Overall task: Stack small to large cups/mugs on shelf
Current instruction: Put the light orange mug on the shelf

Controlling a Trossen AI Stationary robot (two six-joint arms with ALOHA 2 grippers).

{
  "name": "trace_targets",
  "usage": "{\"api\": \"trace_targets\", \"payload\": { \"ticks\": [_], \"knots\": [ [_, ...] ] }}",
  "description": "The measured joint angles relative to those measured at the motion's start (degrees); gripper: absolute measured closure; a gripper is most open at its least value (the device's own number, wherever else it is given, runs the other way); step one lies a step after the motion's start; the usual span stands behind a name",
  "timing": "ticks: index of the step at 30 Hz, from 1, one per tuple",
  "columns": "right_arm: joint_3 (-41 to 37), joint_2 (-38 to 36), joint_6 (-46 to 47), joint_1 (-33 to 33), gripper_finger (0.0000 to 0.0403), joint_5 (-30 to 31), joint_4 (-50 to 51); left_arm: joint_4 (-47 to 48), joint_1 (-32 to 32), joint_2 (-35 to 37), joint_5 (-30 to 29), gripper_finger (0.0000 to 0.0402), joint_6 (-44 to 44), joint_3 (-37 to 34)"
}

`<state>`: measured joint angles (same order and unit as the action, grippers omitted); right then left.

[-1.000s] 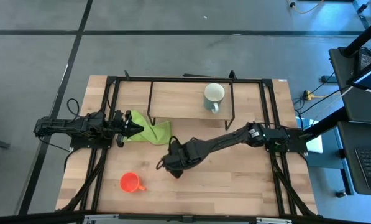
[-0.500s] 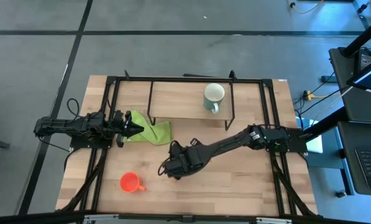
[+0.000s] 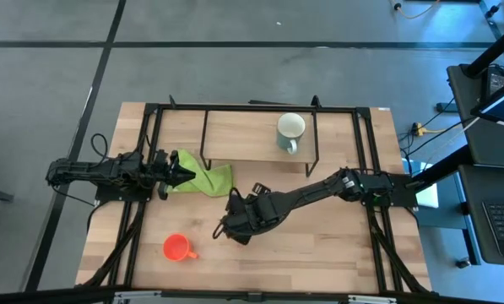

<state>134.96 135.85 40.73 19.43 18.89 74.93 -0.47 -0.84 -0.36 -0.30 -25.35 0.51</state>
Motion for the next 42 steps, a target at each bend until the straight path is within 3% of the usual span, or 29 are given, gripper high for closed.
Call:
{"api": "trace_targets", "payload": {
  "ticks": [4, 12, 20, 25, 29, 34, 42],
  "knots": [
    [-0.20, -0.80, -0.20, -0.61, 0.0231, -5.36, 0.25, 0.00, 0.00, 0.00, 0.00, 0.0358, -0.07, 0.00],
    [-0.19, -4.82, 21.34, -3.01, 0.0231, -5.85, 15.61, 0.00, 0.02, -0.02, -0.07, 0.0358, -1.59, 0.00],
    [-1.06, -5.28, 32.97, -0.68, 0.0231, -11.57, 12.78, 0.02, 0.02, -0.06, -0.18, 0.0358, -1.32, 0.00],
    [-1.09, -5.31, 49.03, 2.88, 0.0231, -13.08, 12.88, 0.02, 0.02, -0.06, -0.46, 0.0358, -0.24, 0.00],
    [-1.07, -5.20, 61.02, 3.67, 0.0230, -12.77, 6.46, 0.02, 0.02, -0.35, -0.47, 0.0358, 0.39, 0.00],
    [-1.05, -3.64, 65.40, 2.11, 0.0230, -9.09, -0.03, 0.02, 0.02, -2.73, 0.11, 0.0358, 1.12, 0.00],
    [-1.09, -0.94, 69.83, 1.28, 0.0230, -14.40, 1.74, -0.09, 0.02, -7.79, 1.38, 0.0358, 3.48, 0.00]
  ]
}}
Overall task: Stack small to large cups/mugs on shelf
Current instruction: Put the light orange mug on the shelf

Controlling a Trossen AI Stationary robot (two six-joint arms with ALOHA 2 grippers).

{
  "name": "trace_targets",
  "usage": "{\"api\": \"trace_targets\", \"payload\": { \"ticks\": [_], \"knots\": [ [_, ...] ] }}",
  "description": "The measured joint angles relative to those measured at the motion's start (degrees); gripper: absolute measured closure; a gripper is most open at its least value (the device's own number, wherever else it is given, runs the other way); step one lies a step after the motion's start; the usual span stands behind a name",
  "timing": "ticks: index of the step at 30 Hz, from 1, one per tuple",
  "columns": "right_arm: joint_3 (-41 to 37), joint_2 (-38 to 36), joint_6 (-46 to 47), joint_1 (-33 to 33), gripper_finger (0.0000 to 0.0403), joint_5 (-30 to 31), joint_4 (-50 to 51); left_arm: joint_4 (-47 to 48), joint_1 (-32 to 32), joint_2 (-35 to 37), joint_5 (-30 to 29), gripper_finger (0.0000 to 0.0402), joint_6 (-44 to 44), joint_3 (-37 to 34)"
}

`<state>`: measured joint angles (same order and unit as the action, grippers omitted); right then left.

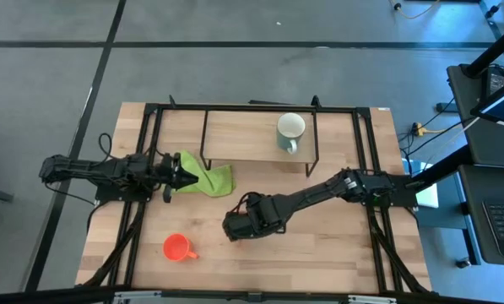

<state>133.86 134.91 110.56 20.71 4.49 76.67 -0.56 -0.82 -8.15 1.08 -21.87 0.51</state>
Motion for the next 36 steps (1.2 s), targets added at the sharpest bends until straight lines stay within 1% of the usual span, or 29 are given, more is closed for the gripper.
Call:
{"api": "trace_targets", "payload": {
  "ticks": [6, 12, 18, 26, 29, 32, 36],
  "knots": [
    [0.04, 0.96, -0.26, 0.13, 0.0231, -0.03, 2.43, 0.00, -0.02, -0.85, 0.07, 0.0358, 0.03, 0.00],
    [0.02, 2.10, -1.60, 0.35, 0.0231, -0.13, 2.71, 0.02, 0.00, -0.85, 0.09, 0.0358, 1.36, 0.00],
    [0.01, 2.05, -2.63, 0.48, 0.0231, 1.48, 3.92, 0.04, -0.02, -0.85, 0.09, 0.0358, 1.70, 0.00],
    [-3.72, 2.56, -2.80, 0.48, 0.0231, 1.47, -1.84, 0.07, -0.01, -0.85, 0.09, 0.0358, 1.65, 0.00],
    [-4.04, 2.56, -2.80, 0.48, 0.0233, 1.03, -2.04, 0.07, 0.00, -0.85, 0.09, 0.0358, 1.62, 0.00],
    [-4.02, 2.54, -2.82, 0.46, 0.0250, 1.20, -2.35, 0.08, -0.01, -0.85, 0.09, 0.0358, 1.60, 0.00],
    [-4.02, 2.54, -2.95, 0.42, 0.0297, 1.79, -2.60, 0.09, -0.02, -0.85, 0.09, 0.0358, 1.55, 0.00]
  ]
}}
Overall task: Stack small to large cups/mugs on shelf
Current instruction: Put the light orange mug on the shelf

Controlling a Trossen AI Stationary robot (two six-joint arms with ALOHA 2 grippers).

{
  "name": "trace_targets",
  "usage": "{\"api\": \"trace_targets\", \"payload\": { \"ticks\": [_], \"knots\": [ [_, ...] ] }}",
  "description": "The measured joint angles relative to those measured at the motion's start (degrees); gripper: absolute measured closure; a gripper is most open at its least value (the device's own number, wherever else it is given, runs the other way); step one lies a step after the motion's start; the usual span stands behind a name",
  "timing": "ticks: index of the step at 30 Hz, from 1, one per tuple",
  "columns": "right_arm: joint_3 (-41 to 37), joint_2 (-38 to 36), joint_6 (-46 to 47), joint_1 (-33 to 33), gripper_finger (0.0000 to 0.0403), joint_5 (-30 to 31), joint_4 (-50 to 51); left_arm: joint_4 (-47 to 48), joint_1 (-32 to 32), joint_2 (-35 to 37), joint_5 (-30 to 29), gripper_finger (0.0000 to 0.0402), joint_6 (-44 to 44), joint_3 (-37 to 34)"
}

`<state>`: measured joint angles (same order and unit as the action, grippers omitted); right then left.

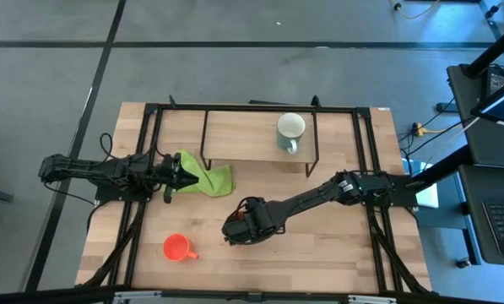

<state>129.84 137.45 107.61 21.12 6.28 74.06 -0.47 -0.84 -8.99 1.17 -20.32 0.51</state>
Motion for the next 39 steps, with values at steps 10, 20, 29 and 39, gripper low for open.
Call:
{"api": "trace_targets", "payload": {
  "ticks": [10, 20, 29, 39],
  "knots": [
    [0.00, 0.00, -1.46, -0.18, 0.0380, 2.64, -0.70, 0.00, 0.01, 0.00, 0.00, 0.0358, 0.00, 0.00],
    [4.41, 0.00, -7.51, -2.02, 0.0381, 1.54, 0.38, 0.00, 0.01, 0.00, 0.00, 0.0358, -0.02, 0.00],
    [4.95, -3.80, -10.37, -2.93, 0.0381, 1.38, 10.21, 0.00, 0.00, 0.00, 0.00, 0.0358, -0.20, 0.00],
    [5.14, -11.51, -13.02, -4.43, 0.0381, 8.42, 16.15, 0.02, 0.02, 0.00, -0.11, 0.0358, -0.37, 0.02]
  ]
}}
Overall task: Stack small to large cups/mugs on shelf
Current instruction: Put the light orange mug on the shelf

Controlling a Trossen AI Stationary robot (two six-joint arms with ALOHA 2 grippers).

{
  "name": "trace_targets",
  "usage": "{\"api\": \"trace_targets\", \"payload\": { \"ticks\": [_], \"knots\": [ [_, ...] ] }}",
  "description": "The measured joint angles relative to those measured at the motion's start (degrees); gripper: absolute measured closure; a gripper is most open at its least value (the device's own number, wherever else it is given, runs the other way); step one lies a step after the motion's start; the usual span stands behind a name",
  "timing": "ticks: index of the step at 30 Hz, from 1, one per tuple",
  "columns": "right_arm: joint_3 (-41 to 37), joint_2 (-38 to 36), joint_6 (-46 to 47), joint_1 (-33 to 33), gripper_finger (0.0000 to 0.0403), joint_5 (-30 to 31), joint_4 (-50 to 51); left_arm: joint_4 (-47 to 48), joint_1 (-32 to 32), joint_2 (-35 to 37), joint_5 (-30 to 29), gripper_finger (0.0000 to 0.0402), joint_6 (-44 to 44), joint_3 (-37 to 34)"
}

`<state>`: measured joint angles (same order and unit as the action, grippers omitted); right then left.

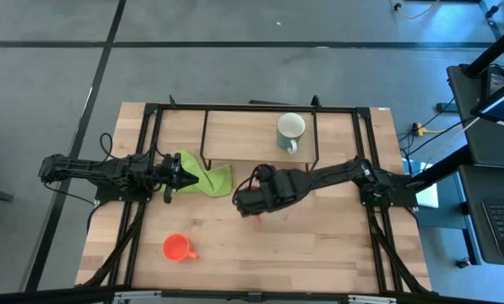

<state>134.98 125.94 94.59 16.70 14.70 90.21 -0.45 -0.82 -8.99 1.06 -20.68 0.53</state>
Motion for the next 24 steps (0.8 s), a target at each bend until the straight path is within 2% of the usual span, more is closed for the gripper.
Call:
{"api": "trace_targets", "payload": {
  "ticks": [9, 18, 24],
  "knots": [
    [-0.20, -3.74, -9.92, -4.30, 0.0381, -0.21, -0.23, 0.01, -0.02, 0.00, -0.19, 0.0358, -1.29, 0.00],
    [0.00, -7.71, -18.95, -10.88, 0.0381, 4.68, -0.20, 0.04, 0.00, -0.56, -0.35, 0.0358, -1.71, 0.00],
    [0.00, -7.88, -24.60, -14.96, 0.0381, 6.47, -0.72, 0.07, -0.02, -0.81, -0.57, 0.0358, -1.71, 0.00]
  ]
}}
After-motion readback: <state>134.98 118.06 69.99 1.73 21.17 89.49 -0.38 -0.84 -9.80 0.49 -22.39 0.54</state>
